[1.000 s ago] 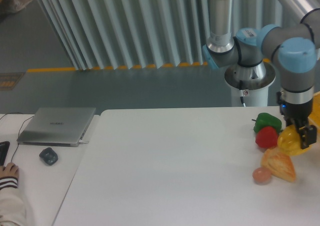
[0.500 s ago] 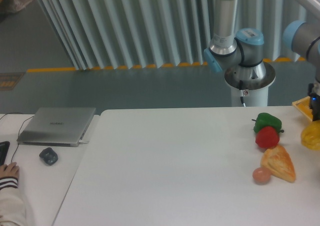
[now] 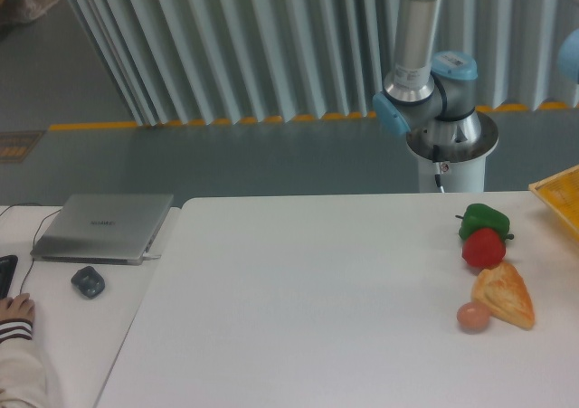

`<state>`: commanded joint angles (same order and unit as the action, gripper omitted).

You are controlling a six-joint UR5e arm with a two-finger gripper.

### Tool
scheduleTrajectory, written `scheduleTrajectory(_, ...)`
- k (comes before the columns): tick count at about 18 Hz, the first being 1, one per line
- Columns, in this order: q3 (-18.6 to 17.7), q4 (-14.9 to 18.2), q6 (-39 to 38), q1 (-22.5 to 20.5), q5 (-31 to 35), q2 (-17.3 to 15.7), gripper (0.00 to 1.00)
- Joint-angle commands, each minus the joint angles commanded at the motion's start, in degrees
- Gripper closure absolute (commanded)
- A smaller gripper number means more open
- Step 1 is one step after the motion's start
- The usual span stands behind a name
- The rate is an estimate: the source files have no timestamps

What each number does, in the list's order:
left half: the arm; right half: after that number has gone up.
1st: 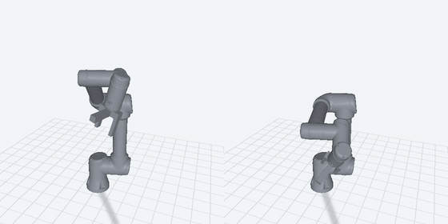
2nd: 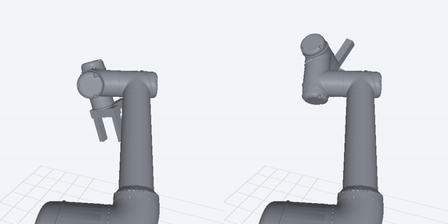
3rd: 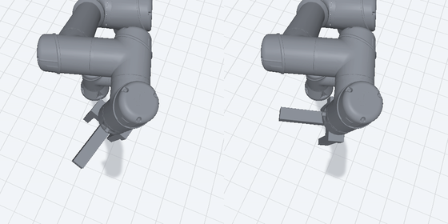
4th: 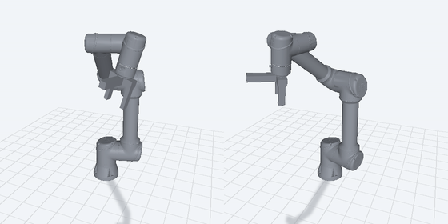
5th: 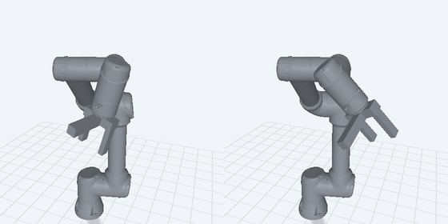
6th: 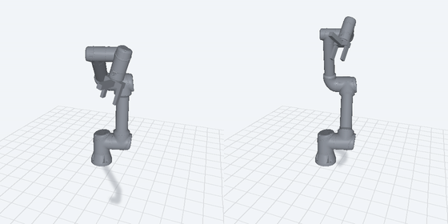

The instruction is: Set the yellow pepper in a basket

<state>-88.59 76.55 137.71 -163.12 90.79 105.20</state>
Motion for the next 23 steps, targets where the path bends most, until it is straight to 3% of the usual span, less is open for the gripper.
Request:
scheduleTrajectory(3,0.3,-0.9,-0.2,-0.4,0.0,1.3,0.40)
scheduleTrajectory(7,0.1,-4.7,-0.7,-1.9,0.1,3.7,0.39)
scheduleTrajectory(13,0.1,-6.1,0.2,-4.8,0.1,5.9,0.37)
scheduleTrajectory(16,0.0,-6.2,-0.6,-4.6,0.2,5.9,0.27)
scheduleTrajectory(17,0.0,-6.2,-0.7,-4.5,0.1,5.9,0.17)
scheduleTrajectory(18,-0.3,-6.2,-1.0,-4.4,0.0,5.8,0.00)
scheduleTrajectory(23,-0.4,-6.6,-3.4,-4.1,-0.2,5.3,0.00)
